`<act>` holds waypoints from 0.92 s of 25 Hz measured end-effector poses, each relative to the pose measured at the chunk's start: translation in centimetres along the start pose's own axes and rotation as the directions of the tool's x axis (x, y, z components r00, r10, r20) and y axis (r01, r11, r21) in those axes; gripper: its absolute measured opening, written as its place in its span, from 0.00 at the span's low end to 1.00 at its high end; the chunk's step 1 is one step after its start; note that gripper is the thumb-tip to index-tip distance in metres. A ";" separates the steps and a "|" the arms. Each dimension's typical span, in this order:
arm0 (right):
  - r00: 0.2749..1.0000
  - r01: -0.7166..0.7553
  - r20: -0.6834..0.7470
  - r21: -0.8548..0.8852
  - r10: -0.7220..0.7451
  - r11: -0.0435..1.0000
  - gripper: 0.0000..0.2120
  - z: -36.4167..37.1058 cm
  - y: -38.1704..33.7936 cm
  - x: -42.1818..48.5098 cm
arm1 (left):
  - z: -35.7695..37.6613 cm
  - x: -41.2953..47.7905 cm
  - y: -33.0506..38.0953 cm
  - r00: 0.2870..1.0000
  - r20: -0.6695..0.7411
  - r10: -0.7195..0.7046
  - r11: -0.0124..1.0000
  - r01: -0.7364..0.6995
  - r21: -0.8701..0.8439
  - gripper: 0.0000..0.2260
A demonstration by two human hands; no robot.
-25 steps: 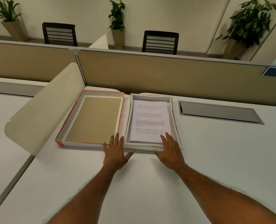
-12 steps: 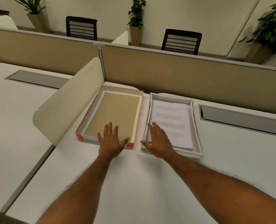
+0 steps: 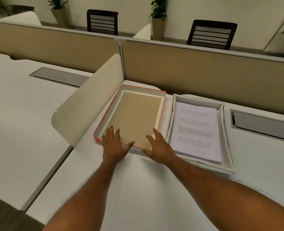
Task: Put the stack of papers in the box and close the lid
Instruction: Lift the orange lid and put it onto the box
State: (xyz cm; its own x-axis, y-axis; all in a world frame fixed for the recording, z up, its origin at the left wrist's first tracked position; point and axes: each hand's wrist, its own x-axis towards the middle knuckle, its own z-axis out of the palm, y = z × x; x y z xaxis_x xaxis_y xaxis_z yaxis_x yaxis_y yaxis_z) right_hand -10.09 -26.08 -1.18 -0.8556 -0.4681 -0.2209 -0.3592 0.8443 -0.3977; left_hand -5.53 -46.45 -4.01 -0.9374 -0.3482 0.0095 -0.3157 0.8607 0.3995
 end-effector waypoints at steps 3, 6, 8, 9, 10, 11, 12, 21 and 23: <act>0.998 0.041 0.052 -0.028 -0.040 0.999 0.21 1.5 -0.5 0.1 | 0.1 -0.9 -0.8 0.989 -0.061 -0.136 0.990 0.134 -0.048 0.57; 0.996 0.082 0.047 -0.038 -0.081 0.996 0.16 1.9 -1.2 0.4 | 0.5 -1.1 -1.4 0.974 -0.044 -0.221 0.967 0.213 -0.141 0.62; 0.996 0.088 0.012 -0.019 -0.087 0.996 0.17 1.7 -1.4 0.5 | 0.6 -0.8 -1.3 0.971 -0.059 -0.233 0.955 0.217 -0.202 0.63; 0.995 0.094 -0.013 -0.013 -0.094 0.996 0.17 1.4 -1.3 0.5 | 0.8 -0.7 -0.9 0.964 -0.093 -0.249 0.944 0.220 -0.245 0.63; 0.995 0.096 -0.043 0.003 -0.096 0.995 0.17 1.2 -1.0 0.5 | 1.0 -0.8 -0.3 0.951 -0.127 -0.282 0.925 0.235 -0.298 0.63; 0.993 0.097 -0.069 0.028 -0.095 0.995 0.16 1.1 -0.8 0.3 | 1.2 -1.0 0.2 0.932 -0.144 -0.334 0.895 0.266 -0.358 0.65; 0.992 0.100 -0.088 0.061 -0.094 0.993 0.16 1.0 -0.6 0.0 | 1.4 -1.3 0.6 0.912 -0.138 -0.385 0.855 0.296 -0.427 0.67; 0.976 0.155 -0.189 0.243 -0.109 0.958 0.13 -0.5 -0.9 -1.7 | 1.0 -1.4 4.7 0.878 0.284 -0.385 -0.030 0.295 -0.955 0.30; 0.985 0.135 -0.137 0.207 -0.108 0.969 0.15 0.1 -1.1 -1.8 | 0.9 -1.5 4.5 0.875 0.266 -0.404 -0.083 0.254 -0.964 0.26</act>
State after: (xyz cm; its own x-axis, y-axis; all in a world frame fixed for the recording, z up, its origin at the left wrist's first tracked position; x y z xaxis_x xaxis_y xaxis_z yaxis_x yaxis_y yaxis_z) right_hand -8.07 -26.20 -0.44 -0.8545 -0.5168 -0.0527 -0.3867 0.7005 -0.5998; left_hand -5.65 -41.76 -3.03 -0.7323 -0.5536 -0.3966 -0.0699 -0.5182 0.8524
